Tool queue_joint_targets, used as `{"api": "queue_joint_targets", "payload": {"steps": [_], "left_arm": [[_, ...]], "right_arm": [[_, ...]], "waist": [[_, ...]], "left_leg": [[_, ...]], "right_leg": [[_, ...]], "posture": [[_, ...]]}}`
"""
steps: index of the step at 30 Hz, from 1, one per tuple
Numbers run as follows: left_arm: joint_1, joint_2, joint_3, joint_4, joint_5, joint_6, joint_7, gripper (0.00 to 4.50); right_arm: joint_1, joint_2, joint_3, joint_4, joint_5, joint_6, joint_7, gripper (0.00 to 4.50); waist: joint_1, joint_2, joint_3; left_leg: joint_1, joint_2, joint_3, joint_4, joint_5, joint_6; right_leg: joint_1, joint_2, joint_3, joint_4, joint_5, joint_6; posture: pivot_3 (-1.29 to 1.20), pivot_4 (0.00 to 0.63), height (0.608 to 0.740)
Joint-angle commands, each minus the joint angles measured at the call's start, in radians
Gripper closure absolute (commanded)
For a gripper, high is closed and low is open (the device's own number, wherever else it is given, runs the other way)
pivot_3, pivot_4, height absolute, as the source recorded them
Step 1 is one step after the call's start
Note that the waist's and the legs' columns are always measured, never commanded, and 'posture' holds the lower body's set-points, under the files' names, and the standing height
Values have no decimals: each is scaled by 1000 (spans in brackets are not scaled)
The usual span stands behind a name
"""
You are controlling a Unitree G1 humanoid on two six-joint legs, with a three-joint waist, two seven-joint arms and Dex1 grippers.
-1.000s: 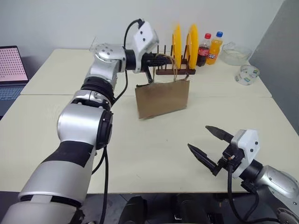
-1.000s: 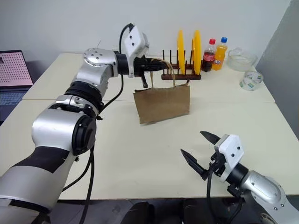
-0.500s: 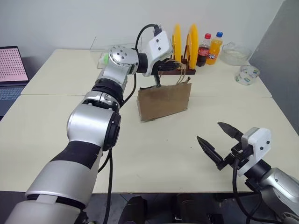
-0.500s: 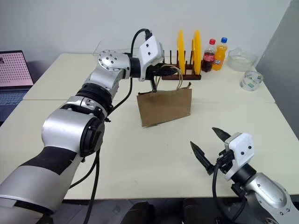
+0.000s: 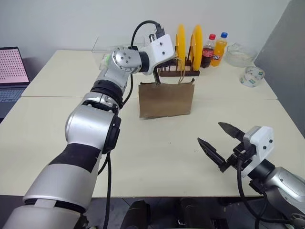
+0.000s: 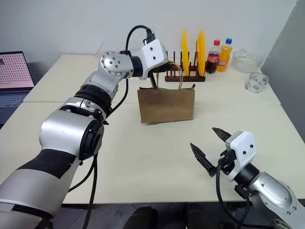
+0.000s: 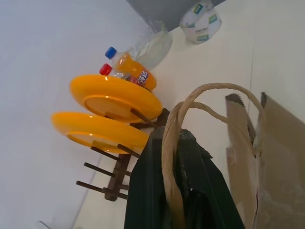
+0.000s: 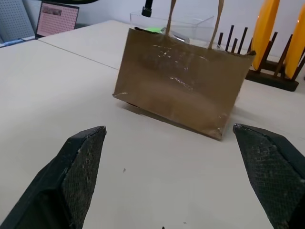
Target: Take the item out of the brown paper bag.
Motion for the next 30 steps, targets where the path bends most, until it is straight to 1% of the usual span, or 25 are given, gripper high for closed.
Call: {"api": "queue_joint_targets", "payload": {"steps": [1,9,12,13,15,16,17,19,21,26,27,29,30], "left_arm": [[-51,15,6,-20,2,-26,36,4475],[-25,18,0,-17,13,-7,8,4475],[-20,24,5,-16,7,9,-18,3937],[-19,26,6,-16,6,12,-27,3666],[-15,32,7,-17,5,13,-37,3062],[-12,36,9,-17,3,15,-42,2679],[-8,40,13,-18,-2,20,-51,2426],[-2,47,25,-20,-18,29,-77,1849],[4,56,50,-25,-50,37,-118,1178],[61,114,148,-61,-185,100,-329,1178],[81,129,162,-76,-211,118,-384,1178],[124,153,187,-118,-258,150,-443,1178],[162,169,193,-158,-278,157,-471,1178]], "right_arm": [[-19,-12,-4,-88,20,2,-10,0],[-34,-15,8,-88,19,18,-5,0],[-38,-15,11,-88,16,24,-2,0],[-39,-15,12,-88,15,26,0,0],[-42,-13,15,-88,12,31,4,0],[-43,-12,18,-88,9,33,7,0],[-44,-10,20,-88,8,36,9,0],[-46,-7,23,-88,6,40,12,0],[-49,-7,24,-87,3,48,10,0],[-85,-8,41,-54,6,65,33,0],[-104,-12,45,-39,4,73,38,0],[-159,-14,46,3,14,95,50,0],[-208,-12,54,33,12,106,57,0]], "waist": [[0,0,0],[0,0,0],[0,0,0],[0,0,0],[0,0,0],[0,0,0],[0,0,0],[0,0,0],[0,0,0],[-5,0,0],[-6,0,0],[-7,0,0],[-8,0,0]], "left_leg": [[0,0,0,0,0,0],[0,0,0,0,0,0],[0,0,0,0,0,0],[0,0,0,0,0,0],[0,0,0,0,0,0],[0,0,0,0,0,0],[0,0,0,0,0,0],[0,0,1,0,0,0],[0,0,0,0,0,0],[2,0,2,0,0,0],[2,0,2,0,0,0],[2,1,2,0,0,0],[3,1,2,1,0,0]], "right_leg": [[0,0,0,0,0,0],[0,0,0,0,0,0],[0,0,0,0,0,0],[0,0,0,0,0,0],[0,0,0,0,0,0],[0,0,0,1,0,0],[0,0,0,1,0,0],[0,0,0,1,0,0],[0,0,0,1,0,0],[0,0,0,2,0,0],[0,0,0,2,0,0],[0,0,0,2,0,0],[1,0,0,3,0,-1]], "posture": [[0,150,740],[0,150,740],[0,150,740],[0,150,740],[0,150,740],[0,150,740],[0,150,740],[0,150,740],[0,150,740],[0,150,740],[0,150,740],[0,150,740],[0,150,740]]}}
